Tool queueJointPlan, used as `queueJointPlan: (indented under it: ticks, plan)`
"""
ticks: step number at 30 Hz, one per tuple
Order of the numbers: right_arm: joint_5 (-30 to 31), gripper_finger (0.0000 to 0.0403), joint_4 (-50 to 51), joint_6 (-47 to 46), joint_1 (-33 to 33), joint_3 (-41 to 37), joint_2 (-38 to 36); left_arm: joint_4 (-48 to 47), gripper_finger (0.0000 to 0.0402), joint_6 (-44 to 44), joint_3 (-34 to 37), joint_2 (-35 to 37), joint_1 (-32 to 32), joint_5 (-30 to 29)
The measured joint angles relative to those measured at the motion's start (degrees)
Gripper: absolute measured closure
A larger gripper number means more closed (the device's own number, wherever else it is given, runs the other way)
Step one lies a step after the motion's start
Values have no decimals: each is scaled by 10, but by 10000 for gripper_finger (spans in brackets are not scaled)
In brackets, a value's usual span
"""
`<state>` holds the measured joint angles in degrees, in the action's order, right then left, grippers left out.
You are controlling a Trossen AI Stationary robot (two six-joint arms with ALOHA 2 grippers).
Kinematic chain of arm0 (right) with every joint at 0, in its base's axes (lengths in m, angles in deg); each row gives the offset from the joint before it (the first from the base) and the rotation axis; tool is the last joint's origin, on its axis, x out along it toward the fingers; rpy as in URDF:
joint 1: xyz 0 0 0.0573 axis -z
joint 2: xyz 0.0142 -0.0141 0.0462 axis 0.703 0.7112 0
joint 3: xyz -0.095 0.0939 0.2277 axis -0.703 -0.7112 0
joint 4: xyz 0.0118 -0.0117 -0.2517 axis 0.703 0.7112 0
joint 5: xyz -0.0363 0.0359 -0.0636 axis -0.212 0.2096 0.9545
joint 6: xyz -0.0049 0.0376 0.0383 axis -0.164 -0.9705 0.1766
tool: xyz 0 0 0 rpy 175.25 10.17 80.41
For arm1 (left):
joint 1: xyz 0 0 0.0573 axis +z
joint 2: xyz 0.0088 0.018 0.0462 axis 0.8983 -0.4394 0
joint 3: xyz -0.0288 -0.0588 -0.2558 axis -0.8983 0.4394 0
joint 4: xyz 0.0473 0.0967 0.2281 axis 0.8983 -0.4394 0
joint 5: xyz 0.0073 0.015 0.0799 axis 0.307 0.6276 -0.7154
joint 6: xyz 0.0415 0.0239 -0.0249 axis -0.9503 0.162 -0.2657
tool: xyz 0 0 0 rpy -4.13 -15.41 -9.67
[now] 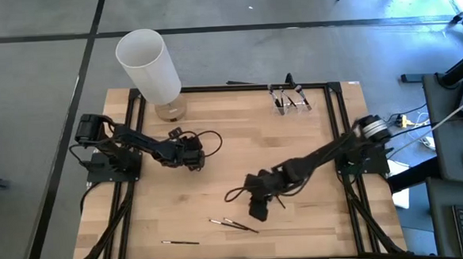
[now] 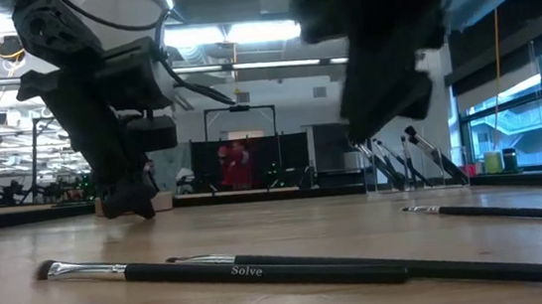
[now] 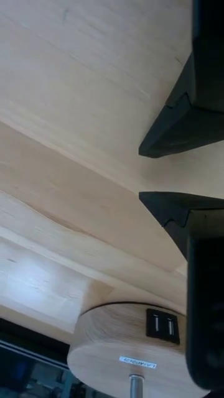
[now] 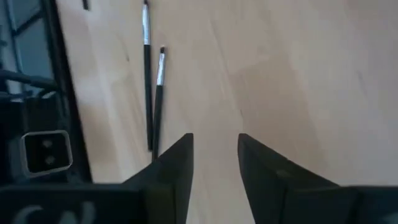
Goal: Put items in baskets/containers
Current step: Put the eyeshadow brush into the middle of the transparent organizer
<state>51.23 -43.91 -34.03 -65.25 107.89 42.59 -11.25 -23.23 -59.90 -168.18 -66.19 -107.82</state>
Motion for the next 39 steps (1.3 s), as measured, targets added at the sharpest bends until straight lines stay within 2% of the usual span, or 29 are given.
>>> queueJointPlan:
  ticks: [2, 5, 8, 11, 19, 26, 31, 34, 39]
  plan:
    - [-1, 277, 51, 0, 3, 44, 38, 4, 300, -11, -4, -1, 6, 3]
    - [10, 277, 235, -13, 8, 130, 93, 10, 299, -24, -10, -1, 16, 8]
    - [73, 277, 425, -28, 8, 209, 133, 25, 299, -42, -10, -1, 24, 19]
    - [131, 277, 520, -34, 12, 238, 145, 33, 299, -52, -10, -1, 28, 28]
    - [54, 277, 447, -7, 56, 186, 146, 32, 299, -53, -11, 0, 28, 32]
    - [23, 277, 419, -11, 67, 123, 142, 32, 300, -58, -11, 0, 28, 33]
    - [-22, 279, 349, -7, 69, 73, 141, 32, 300, -58, -11, 0, 28, 34]
    - [-25, 298, 325, -3, 69, 55, 140, 32, 300, -58, -11, 0, 28, 35]
    - [-35, 360, 303, -12, 69, 35, 139, 33, 300, -58, -11, 0, 28, 37]
